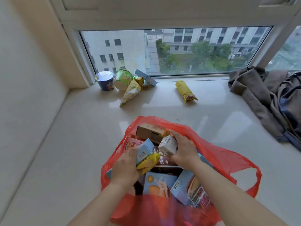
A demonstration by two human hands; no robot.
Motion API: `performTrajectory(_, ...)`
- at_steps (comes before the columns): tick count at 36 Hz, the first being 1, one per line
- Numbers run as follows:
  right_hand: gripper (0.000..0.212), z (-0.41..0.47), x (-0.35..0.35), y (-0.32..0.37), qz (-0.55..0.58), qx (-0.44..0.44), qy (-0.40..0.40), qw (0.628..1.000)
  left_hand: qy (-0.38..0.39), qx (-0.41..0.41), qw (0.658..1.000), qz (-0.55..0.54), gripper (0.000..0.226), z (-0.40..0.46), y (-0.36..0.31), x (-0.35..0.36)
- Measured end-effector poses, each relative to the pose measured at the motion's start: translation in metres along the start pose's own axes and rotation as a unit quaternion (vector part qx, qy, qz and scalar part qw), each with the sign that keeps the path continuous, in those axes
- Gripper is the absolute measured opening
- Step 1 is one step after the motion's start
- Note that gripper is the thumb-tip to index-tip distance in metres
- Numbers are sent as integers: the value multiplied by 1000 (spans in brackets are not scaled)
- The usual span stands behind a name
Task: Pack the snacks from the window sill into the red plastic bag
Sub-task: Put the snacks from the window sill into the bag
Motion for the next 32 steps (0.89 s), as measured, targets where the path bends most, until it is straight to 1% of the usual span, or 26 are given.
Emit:
performTrajectory(1, 83, 0, 1, 2, -28, -12, 2, 1000, 18, 9, 1000, 24, 64, -2, -1, 9)
performTrajectory(6, 76, 3, 5, 12, -108, -62, 4, 992, 47, 22, 992, 116, 62, -5, -17, 29)
performTrajectory(9, 75, 6, 1, 13, -135, -68, -1, 988, 69, 10, 987, 143, 65, -8, -20, 45)
performTrajectory(10, 74, 6, 0, 13, -144, -72, -4, 987, 72, 2, 987, 142, 68, -10, -18, 53)
performTrajectory(13, 75, 6, 3, 14, -160, -81, 2, 984, 83, -46, 989, 110, 93, -16, -8, 77)
performTrajectory(14, 75, 6, 4, 15, -164, -85, 5, 983, 102, -56, 988, 104, 96, -18, -6, 84)
performTrajectory(17, 75, 5, 8, 16, -182, -96, 15, 978, 163, -65, 983, 46, 91, -19, -5, 96)
performTrajectory(19, 74, 6, 9, 16, -180, -87, 14, 980, 172, -71, 982, -36, 83, -15, -2, 87)
performTrajectory(20, 74, 7, 10, 16, -173, -80, 15, 982, 175, -78, 977, -90, 74, -13, 0, 82)
performTrajectory(21, 73, 7, 11, 16, -166, -74, 16, 983, 167, -85, 971, -145, 65, -12, 2, 75)
performTrajectory(22, 73, 8, 12, 16, -161, -71, 17, 984, 145, -90, 965, -200, 55, -9, 6, 66)
performTrajectory(23, 73, 8, 12, 17, -159, -72, 16, 984, 112, -94, 959, -243, 46, -7, 11, 55)
performTrajectory(24, 73, 8, 13, 19, -159, -76, 17, 984, 73, -98, 958, -258, 39, -5, 18, 44)
performTrajectory(25, 73, 7, 13, 21, -162, -83, 19, 983, 28, -101, 966, -235, 33, -3, 28, 31)
performTrajectory(27, 72, 4, 13, 27, -186, -107, 29, 976, -66, -100, 986, -116, 25, 1, 49, 4)
performTrajectory(28, 71, 2, 15, 30, -201, -121, 39, 971, -96, -108, 987, -63, 31, 2, 60, -7)
performTrajectory(29, 69, 0, 17, 31, -214, -135, 54, 966, -103, -137, 985, -28, 42, 1, 72, -12)
performTrajectory(31, 64, -5, 25, 31, -236, -154, 100, 954, -53, -239, 970, -6, 55, -3, 101, -9)
performTrajectory(32, 61, -8, 29, 30, -249, -160, 126, 947, -20, -284, 959, -8, 55, -7, 112, -5)
Point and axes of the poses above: each hand's wrist, its own z-axis towards the middle knuckle, its own x-axis out of the palm, y = z × x, the point moved 10 cm from there along z, towards the middle knuckle, and after that the axes turned 12 degrees about -z, right-handed, at the moved point
